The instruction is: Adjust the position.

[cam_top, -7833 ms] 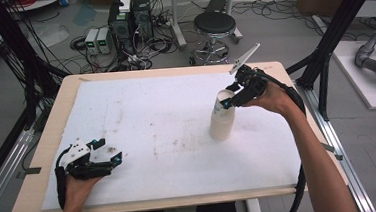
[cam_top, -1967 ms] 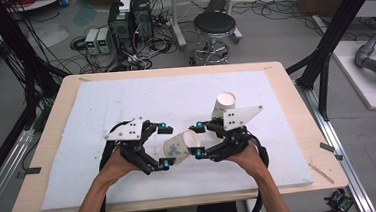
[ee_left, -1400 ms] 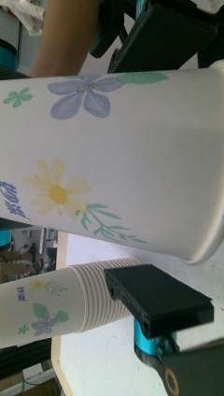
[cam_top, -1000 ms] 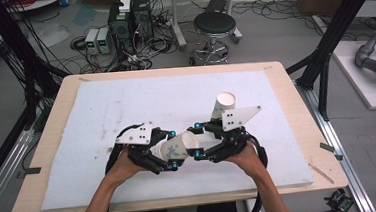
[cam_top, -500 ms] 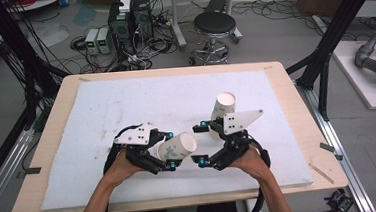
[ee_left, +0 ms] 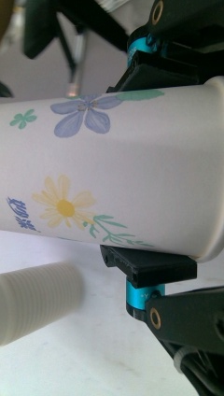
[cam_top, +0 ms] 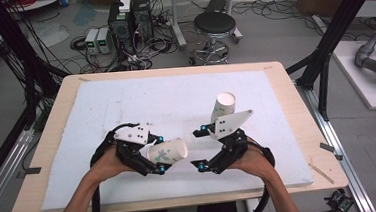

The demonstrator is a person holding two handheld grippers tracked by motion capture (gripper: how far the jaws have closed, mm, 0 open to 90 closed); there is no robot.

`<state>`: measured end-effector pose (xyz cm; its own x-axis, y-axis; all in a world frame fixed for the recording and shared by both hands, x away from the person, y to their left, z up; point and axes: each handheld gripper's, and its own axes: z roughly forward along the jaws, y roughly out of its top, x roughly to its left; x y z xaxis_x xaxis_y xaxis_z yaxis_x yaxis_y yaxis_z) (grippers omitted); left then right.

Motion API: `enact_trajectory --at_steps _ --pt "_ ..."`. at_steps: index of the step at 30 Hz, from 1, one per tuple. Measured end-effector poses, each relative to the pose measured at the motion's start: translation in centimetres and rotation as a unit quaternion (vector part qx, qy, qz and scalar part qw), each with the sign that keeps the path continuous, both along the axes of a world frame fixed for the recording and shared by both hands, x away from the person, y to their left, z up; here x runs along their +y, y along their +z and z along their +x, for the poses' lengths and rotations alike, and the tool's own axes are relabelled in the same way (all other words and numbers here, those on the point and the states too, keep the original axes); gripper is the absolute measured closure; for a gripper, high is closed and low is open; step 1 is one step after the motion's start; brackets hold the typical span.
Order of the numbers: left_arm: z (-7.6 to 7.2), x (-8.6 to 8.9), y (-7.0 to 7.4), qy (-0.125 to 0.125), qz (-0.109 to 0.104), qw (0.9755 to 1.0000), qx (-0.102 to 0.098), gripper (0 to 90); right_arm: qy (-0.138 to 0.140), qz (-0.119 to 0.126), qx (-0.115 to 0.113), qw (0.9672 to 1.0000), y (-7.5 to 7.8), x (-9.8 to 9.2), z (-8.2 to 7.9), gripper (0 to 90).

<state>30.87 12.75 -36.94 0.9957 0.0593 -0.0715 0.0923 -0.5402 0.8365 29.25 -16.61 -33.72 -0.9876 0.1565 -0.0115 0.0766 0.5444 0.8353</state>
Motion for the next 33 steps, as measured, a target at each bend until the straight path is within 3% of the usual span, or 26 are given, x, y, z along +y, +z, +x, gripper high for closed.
enact_trajectory --at_steps 3,4,5,6,7,9,10,11,12,14,15,20,33 --pt "0.1 0.0 0.5 -0.005 0.053 0.9986 -0.003 30.4 0.001 -0.050 -0.004 0.9988 0.1 0.6 0.1 13.5" --pt "0.1 -0.1 0.6 -0.006 0.067 0.9977 -0.001 30.4 0.004 -0.083 -0.002 0.9966 0.1 1.1 0.2 13.5" --pt "0.1 -0.1 0.8 -0.005 0.079 0.9969 0.003 30.4 0.004 -0.083 -0.002 0.9966 0.1 1.1 0.2 13.5" --pt "0.2 -0.2 1.1 -0.007 0.103 0.9947 0.003 30.4 0.008 -0.116 -0.002 0.9932 0.1 1.7 0.3 13.6" --pt "0.2 -0.2 1.1 -0.007 0.103 0.9947 0.003 30.3 0.008 -0.116 -0.002 0.9932 0.1 1.7 0.3 13.6" --pt "0.3 -0.4 1.6 -0.011 0.129 0.9915 -0.003 30.4 0.013 -0.143 0.000 0.9896 0.1 2.2 0.3 13.6" --pt "0.4 -0.6 2.0 -0.012 0.148 0.9889 0.000 30.4 0.017 -0.177 -0.001 0.9841 0.0 2.7 0.4 13.6" --pt "0.4 -0.6 2.0 -0.012 0.148 0.9889 0.000 30.4 0.017 -0.177 -0.001 0.9841 0.0 2.7 0.4 13.6" --pt "0.4 -0.7 2.2 -0.013 0.157 0.9875 -0.003 30.5 0.020 -0.205 -0.004 0.9785 0.0 3.2 0.4 13.6" --pt "0.4 -1.0 2.4 -0.015 0.175 0.9843 -0.009 30.5 0.020 -0.212 -0.007 0.9770 0.0 3.3 0.4 13.7" --pt "0.4 -1.2 2.5 -0.016 0.178 0.9839 -0.009 30.5 0.021 -0.227 -0.006 0.9737 -0.1 3.7 0.4 13.7" --pt "0.3 -1.9 2.5 -0.020 0.185 0.9825 -0.011 30.5 0.019 -0.240 0.001 0.9706 0.0 4.0 0.5 14.0" --pt "0.2 -3.6 2.2 -0.030 0.189 0.9814 -0.010 30.7 0.027 -0.232 -0.002 0.9724 0.0 4.8 0.5 14.3"
